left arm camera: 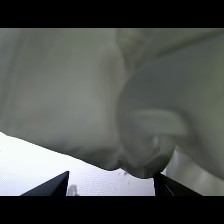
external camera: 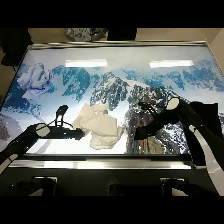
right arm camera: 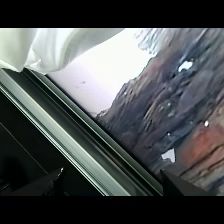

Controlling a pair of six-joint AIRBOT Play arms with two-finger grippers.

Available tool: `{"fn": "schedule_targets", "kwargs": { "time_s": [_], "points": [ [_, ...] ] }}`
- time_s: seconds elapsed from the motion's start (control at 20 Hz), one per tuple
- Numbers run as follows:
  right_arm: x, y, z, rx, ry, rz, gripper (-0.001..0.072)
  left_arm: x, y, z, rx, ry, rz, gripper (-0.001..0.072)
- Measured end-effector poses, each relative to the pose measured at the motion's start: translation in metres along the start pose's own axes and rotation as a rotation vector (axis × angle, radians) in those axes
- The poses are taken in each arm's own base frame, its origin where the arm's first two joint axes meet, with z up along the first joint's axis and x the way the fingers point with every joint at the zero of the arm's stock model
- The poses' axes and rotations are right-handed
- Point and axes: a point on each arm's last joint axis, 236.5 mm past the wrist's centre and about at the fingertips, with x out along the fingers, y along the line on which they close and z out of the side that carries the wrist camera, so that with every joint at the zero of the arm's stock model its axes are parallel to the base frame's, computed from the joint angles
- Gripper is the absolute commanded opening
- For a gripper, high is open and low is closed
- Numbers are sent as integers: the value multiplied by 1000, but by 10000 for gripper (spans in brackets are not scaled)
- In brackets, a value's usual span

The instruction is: Fold the shirts.

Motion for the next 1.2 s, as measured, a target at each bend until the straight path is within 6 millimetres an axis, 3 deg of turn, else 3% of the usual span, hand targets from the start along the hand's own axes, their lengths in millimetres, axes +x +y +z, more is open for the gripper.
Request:
{"fn": "schedule_targets", "kwargs": {
  "time_s": [0.2, 0.4, 0.5, 0.65, 0.75, 0.8, 0.85, 0.95, 1.2],
  "points": [
    [2, 7, -5, 10, 18, 35, 687, -18, 24, 23, -11, -48, 31, 597],
    [2, 8, -5, 23, 16, 40, 686, -38, 68, 37, -170, -66, 62, 597],
    [2, 8, -4, 27, 12, 39, 686, -32, 77, 35, -248, -37, 40, 597],
    [2, 8, -3, 41, 10, 40, 686, -10, 70, 31, -314, 9, -21, 592],
    [3, 10, -4, 41, 16, 38, 686, 3, 61, 33, -336, 19, -54, 375],
    [6, 12, -5, 32, 27, 33, 694, 9, 57, 35, -341, 18, -62, 370],
    [11, 16, -7, 10, 48, 24, 719, 13, 54, 37, -345, 13, -70, 307],
    [24, 29, -8, -49, 82, 6, 720, 19, 54, 42, -350, -8, -63, 35],
    [66, 67, 3, -193, 98, -17, 720, 23, 56, 50, -353, -44, -54, 28]
  ]
}}
